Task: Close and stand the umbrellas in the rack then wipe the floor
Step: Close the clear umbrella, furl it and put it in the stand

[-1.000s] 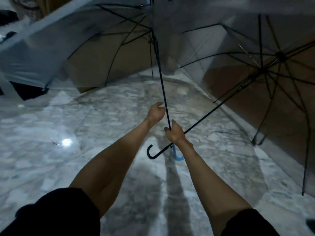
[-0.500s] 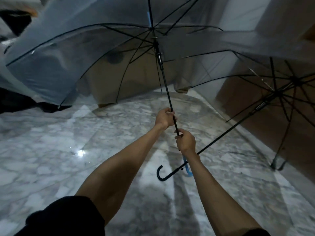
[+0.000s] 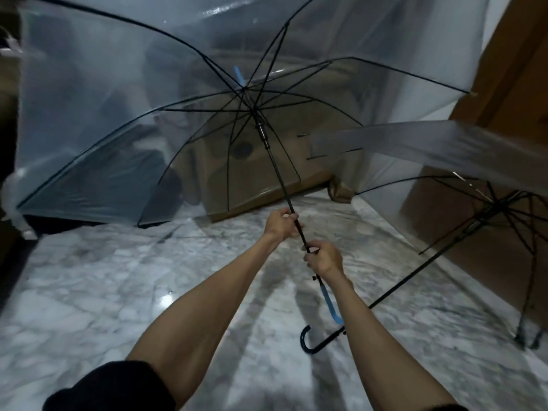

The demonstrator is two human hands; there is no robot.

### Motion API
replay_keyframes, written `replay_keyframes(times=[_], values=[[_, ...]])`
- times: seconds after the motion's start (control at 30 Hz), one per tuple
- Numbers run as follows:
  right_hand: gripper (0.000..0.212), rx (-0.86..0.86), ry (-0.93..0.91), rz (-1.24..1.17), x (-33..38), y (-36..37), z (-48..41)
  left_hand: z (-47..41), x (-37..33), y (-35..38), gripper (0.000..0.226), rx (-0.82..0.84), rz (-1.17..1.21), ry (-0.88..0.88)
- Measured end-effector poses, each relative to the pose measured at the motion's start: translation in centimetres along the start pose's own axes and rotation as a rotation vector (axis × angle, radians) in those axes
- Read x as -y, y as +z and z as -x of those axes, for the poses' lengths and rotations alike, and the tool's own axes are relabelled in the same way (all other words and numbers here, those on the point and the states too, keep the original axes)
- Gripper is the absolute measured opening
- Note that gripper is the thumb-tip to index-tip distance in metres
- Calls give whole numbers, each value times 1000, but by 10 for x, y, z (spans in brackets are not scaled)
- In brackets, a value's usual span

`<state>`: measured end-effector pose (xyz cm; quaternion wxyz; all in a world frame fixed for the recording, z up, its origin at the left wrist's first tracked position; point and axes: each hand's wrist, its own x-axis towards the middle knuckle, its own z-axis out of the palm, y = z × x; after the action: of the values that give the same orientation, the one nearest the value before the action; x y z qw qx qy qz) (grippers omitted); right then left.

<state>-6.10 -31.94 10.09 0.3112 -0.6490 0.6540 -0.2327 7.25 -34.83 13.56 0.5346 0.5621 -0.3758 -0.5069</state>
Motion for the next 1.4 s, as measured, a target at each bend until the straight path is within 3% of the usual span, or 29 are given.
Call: replay_keyframes(times=[0.4,0.8,1.07,1.4], values=[[22,85,-13,-29,20,-13,39,56,-21,-12,8,-35,-5,20],[19,274,-79,-146,90,-2,77,103,-67,-77,12,-152,-99,55],[18,360,-74,-222,94,-1,93,127,-68,-94,14,-85,-149,132],[22,527,-149,-371,139,-14,106,134,-103,-116,23,-227,-149,235]])
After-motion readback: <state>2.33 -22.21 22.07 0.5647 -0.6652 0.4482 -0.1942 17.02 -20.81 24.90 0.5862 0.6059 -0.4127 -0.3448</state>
